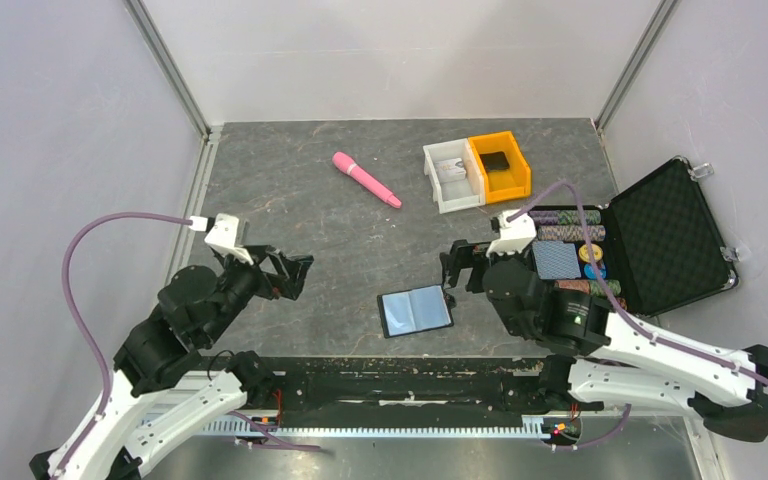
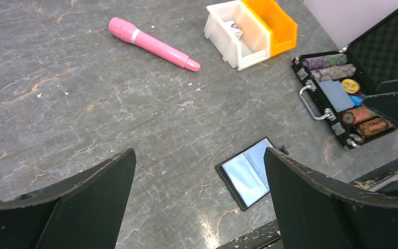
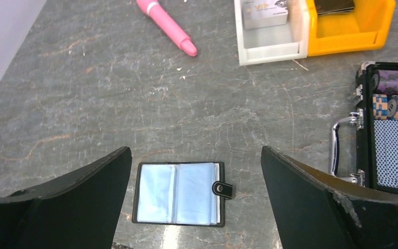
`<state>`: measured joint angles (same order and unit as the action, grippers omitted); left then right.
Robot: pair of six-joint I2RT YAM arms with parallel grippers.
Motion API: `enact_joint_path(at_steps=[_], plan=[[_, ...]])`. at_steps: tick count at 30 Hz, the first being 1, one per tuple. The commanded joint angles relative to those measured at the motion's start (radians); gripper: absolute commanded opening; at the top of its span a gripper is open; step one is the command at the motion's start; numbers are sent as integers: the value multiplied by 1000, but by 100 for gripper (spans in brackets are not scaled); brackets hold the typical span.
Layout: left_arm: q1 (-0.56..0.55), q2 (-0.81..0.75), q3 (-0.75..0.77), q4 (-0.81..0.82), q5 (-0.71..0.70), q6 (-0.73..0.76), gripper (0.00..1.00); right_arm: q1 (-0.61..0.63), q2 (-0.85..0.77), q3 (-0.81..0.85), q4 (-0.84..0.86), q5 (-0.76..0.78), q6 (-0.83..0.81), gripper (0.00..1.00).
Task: Take the credit cards out of the card holder
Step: Reset both arms
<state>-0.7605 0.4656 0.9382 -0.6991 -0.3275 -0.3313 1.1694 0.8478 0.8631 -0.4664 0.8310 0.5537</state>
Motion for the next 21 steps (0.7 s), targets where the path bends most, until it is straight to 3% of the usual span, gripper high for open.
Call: enact_joint_path(at_steps=[1, 21], plan=[[1, -46, -4, 81, 33, -43, 100, -1, -65, -23, 2, 92, 53, 98], [1, -52, -35, 102, 24, -46, 100, 0, -86, -41, 38, 110, 26, 98]])
